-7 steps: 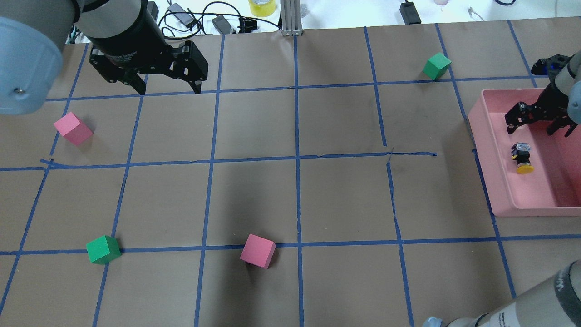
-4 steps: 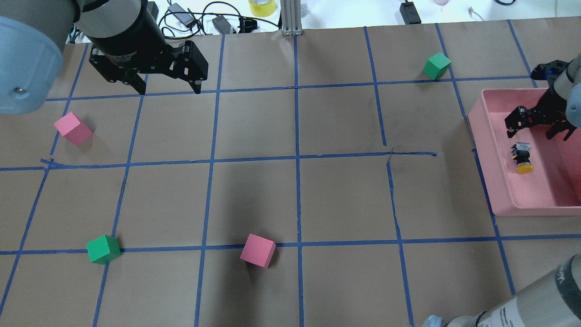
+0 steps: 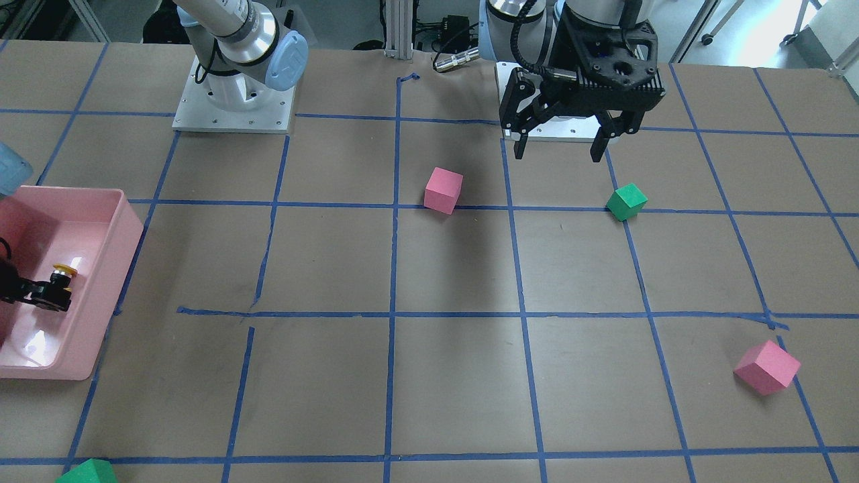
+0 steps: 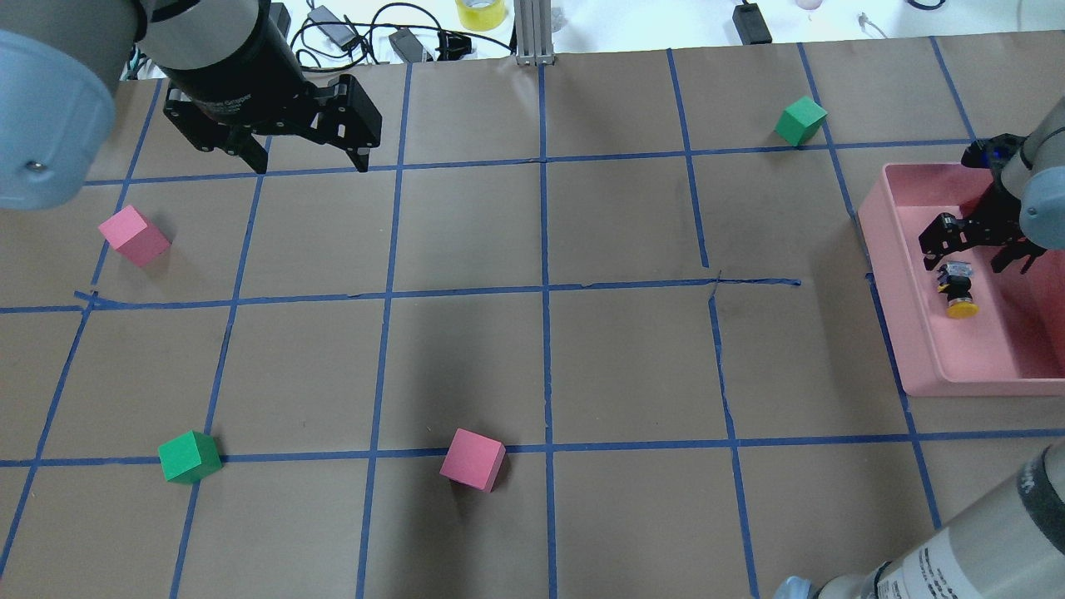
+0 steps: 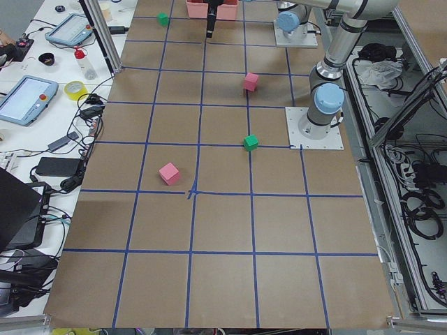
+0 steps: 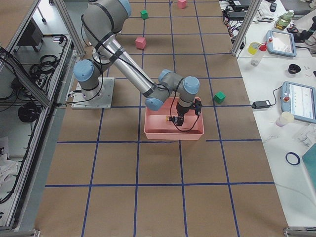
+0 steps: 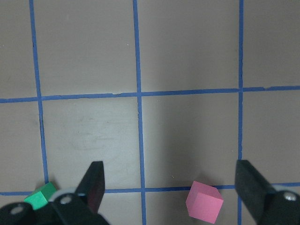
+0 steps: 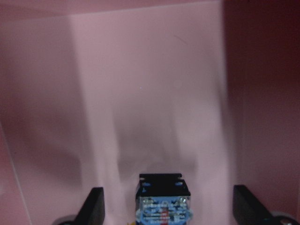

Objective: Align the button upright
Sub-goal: 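Close the right gripper on the black switch body and lift it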

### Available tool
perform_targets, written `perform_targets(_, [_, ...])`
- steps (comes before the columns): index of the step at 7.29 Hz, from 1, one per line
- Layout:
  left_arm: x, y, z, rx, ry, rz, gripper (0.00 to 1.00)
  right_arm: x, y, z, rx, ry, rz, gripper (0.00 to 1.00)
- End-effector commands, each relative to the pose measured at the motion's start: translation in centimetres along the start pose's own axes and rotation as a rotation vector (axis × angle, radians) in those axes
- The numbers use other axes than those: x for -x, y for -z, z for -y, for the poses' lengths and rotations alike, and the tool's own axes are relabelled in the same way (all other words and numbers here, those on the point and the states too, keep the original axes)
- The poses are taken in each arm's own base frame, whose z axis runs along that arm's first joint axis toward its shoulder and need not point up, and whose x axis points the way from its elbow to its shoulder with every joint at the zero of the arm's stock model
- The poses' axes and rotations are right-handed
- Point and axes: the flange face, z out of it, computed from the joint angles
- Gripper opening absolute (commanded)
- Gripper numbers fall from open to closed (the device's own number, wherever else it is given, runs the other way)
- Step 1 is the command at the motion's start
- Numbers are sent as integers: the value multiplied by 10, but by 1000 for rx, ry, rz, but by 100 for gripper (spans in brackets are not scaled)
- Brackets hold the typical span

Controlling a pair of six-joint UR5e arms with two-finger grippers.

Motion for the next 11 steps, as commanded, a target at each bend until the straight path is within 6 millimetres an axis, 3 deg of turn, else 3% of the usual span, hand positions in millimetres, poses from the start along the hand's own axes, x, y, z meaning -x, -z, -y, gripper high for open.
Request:
perform_targets(1, [-1,0,0,0,-1,-1,100,3,-12,-5,21,-1,7,92])
perform_targets(2, [-1,0,0,0,-2,-1,100,5,-19,-10,39,-2,12,78])
perform_targets(3, [-1,0,0,0,-2,-1,100,2,-23,-17,55,-12,13,30])
perform_targets(4, [-1,0,0,0,-2,-1,100,-1,-19,-17,51,-19,11,0])
perform_targets(9, [-1,0,0,0,-2,-2,100,1,83,-27,-1,-14,10,0])
perform_targets(11, [-1,-2,1,3,-2,-2,100,24,139,-16,-18,31,61,0])
